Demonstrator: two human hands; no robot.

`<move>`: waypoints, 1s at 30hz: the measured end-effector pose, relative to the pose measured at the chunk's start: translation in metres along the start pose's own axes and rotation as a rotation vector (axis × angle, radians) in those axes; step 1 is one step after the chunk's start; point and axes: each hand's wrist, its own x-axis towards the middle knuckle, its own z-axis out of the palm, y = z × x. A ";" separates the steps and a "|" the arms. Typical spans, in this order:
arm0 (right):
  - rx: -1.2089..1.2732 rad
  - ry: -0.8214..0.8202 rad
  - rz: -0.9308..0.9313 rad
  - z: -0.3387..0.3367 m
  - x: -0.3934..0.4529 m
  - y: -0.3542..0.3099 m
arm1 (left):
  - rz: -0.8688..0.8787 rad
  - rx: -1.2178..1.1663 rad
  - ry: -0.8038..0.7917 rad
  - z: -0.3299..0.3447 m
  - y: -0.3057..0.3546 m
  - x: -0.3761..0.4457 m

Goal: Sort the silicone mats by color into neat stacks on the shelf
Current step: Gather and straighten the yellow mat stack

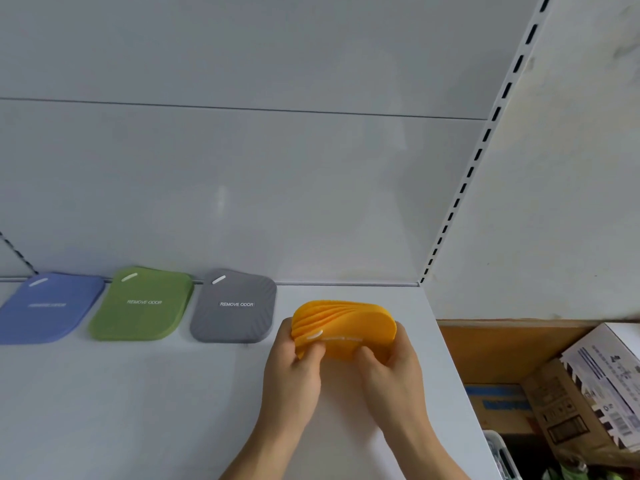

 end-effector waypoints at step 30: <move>0.124 0.035 0.045 0.010 0.007 0.001 | 0.025 -0.091 -0.113 -0.004 -0.009 0.007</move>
